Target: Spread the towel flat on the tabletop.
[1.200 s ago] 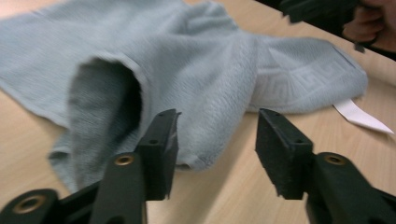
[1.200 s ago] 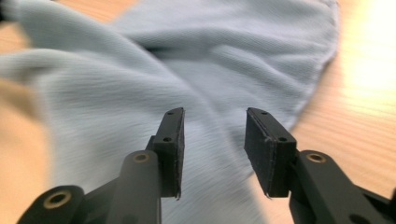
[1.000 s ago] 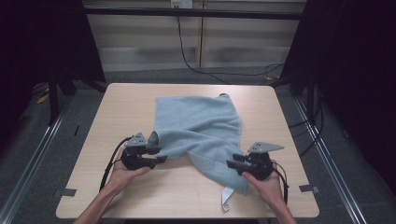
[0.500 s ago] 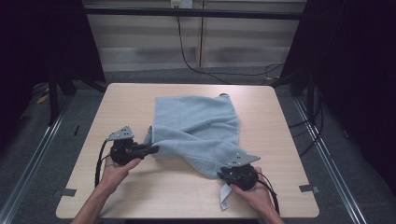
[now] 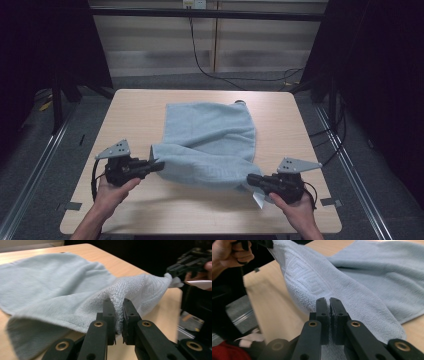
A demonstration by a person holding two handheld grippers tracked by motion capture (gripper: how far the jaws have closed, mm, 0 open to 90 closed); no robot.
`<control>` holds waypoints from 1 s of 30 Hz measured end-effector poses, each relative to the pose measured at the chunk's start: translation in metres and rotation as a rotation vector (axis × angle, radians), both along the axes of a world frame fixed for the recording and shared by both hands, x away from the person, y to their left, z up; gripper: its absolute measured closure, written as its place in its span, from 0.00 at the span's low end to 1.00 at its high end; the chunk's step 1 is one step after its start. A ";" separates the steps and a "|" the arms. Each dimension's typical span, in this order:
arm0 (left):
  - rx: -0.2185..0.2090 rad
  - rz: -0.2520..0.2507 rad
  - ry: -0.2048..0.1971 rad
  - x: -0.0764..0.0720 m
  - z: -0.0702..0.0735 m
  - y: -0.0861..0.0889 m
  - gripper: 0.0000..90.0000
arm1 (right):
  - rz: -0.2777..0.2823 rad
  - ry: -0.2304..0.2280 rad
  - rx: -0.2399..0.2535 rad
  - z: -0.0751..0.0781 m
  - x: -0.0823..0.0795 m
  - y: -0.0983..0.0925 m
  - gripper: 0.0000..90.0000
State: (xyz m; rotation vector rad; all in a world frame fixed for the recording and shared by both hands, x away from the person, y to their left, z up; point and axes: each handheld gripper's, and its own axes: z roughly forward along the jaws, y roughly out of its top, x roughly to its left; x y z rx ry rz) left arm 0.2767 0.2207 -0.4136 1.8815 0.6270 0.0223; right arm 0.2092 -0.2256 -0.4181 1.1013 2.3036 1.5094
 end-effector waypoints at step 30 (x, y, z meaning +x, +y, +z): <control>0.279 0.064 0.134 0.037 -0.086 -0.018 0.64 | 0.036 0.109 -0.226 -0.074 0.062 0.033 0.92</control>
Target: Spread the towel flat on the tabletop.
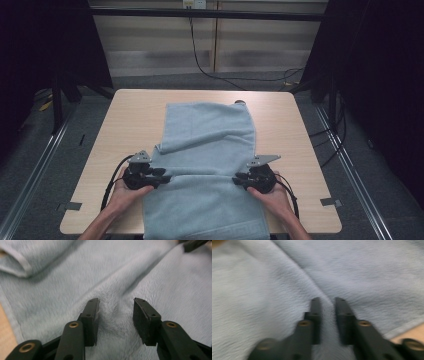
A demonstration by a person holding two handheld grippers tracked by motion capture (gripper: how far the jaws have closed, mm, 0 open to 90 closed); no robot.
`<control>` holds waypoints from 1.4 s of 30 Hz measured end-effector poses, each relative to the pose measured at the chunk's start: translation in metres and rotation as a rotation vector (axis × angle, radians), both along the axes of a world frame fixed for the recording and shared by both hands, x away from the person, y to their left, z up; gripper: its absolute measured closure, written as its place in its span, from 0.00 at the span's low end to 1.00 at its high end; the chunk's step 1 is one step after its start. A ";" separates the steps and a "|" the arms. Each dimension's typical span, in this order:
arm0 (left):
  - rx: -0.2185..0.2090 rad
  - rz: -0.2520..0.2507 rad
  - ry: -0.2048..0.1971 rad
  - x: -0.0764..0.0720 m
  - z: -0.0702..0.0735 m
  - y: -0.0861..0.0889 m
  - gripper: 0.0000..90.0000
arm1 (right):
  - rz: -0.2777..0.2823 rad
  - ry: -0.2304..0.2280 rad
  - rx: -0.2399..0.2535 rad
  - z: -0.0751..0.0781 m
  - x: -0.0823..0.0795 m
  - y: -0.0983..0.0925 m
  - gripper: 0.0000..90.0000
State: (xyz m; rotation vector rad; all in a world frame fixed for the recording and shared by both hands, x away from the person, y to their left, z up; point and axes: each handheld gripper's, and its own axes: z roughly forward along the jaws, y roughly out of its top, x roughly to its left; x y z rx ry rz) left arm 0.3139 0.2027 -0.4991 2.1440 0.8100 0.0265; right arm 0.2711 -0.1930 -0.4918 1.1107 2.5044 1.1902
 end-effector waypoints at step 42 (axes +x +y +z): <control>0.127 0.090 -0.128 0.042 -0.002 0.001 0.62 | -0.127 -0.069 -0.117 -0.012 0.050 -0.006 0.62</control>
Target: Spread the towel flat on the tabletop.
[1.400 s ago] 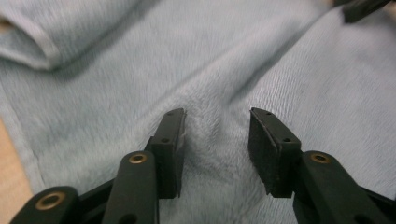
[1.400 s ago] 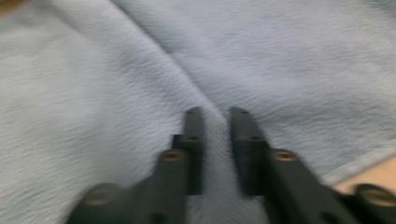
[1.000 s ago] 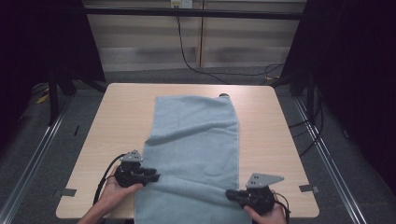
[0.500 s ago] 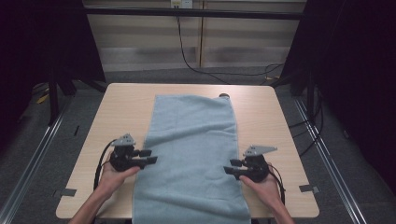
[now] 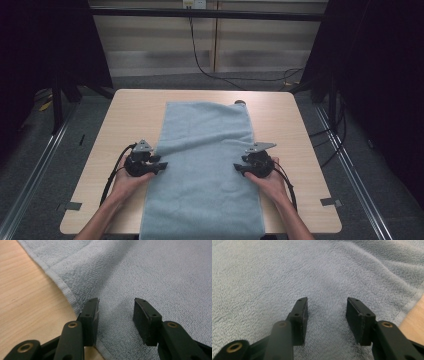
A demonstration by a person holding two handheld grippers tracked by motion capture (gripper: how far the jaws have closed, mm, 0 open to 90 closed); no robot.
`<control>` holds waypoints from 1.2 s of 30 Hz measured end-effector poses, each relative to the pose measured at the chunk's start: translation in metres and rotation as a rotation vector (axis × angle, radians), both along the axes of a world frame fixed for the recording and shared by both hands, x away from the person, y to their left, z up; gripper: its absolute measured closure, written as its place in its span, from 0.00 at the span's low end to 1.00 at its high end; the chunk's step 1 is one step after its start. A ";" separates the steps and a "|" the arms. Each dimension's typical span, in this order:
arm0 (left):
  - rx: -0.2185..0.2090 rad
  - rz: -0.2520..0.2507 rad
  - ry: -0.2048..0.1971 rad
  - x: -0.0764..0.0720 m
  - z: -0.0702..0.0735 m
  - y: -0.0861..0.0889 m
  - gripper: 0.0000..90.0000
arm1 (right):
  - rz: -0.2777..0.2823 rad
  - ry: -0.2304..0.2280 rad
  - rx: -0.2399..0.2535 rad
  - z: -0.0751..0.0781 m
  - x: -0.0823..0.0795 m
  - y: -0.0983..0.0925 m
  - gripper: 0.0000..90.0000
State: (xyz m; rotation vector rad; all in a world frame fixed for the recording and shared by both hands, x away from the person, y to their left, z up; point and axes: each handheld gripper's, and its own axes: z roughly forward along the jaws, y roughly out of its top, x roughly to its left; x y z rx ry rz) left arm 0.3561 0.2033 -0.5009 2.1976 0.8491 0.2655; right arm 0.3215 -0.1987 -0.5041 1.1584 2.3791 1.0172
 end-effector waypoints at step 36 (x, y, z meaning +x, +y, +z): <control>-0.099 -0.195 0.123 -0.131 0.011 0.007 0.63 | 0.129 0.128 0.077 0.012 -0.147 -0.013 0.66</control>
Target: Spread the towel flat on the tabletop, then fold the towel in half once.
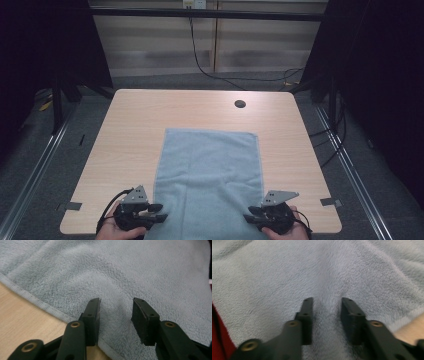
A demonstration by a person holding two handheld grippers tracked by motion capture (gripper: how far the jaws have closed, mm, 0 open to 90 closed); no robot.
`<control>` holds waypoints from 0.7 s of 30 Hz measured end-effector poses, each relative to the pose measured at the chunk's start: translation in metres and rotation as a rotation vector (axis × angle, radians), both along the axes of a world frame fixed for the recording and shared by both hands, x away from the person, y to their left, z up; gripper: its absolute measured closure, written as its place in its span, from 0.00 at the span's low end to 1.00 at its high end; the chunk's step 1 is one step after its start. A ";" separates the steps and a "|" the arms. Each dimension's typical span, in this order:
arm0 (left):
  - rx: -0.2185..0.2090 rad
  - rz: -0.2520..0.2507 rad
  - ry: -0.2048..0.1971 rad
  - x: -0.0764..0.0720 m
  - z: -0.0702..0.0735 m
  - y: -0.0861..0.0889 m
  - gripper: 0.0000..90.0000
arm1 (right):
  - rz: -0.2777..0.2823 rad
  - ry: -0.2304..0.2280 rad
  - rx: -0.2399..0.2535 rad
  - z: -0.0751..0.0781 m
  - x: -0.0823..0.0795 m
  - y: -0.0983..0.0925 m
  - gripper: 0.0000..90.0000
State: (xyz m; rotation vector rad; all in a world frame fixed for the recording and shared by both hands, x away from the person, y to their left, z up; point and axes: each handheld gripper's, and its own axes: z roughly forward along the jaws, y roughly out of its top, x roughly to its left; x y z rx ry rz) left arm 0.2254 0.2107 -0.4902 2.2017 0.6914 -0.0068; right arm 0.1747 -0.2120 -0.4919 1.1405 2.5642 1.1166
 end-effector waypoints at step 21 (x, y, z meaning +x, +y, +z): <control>-0.018 0.136 -0.036 0.093 -0.011 -0.032 0.57 | -0.165 -0.085 0.044 0.028 0.151 -0.019 0.47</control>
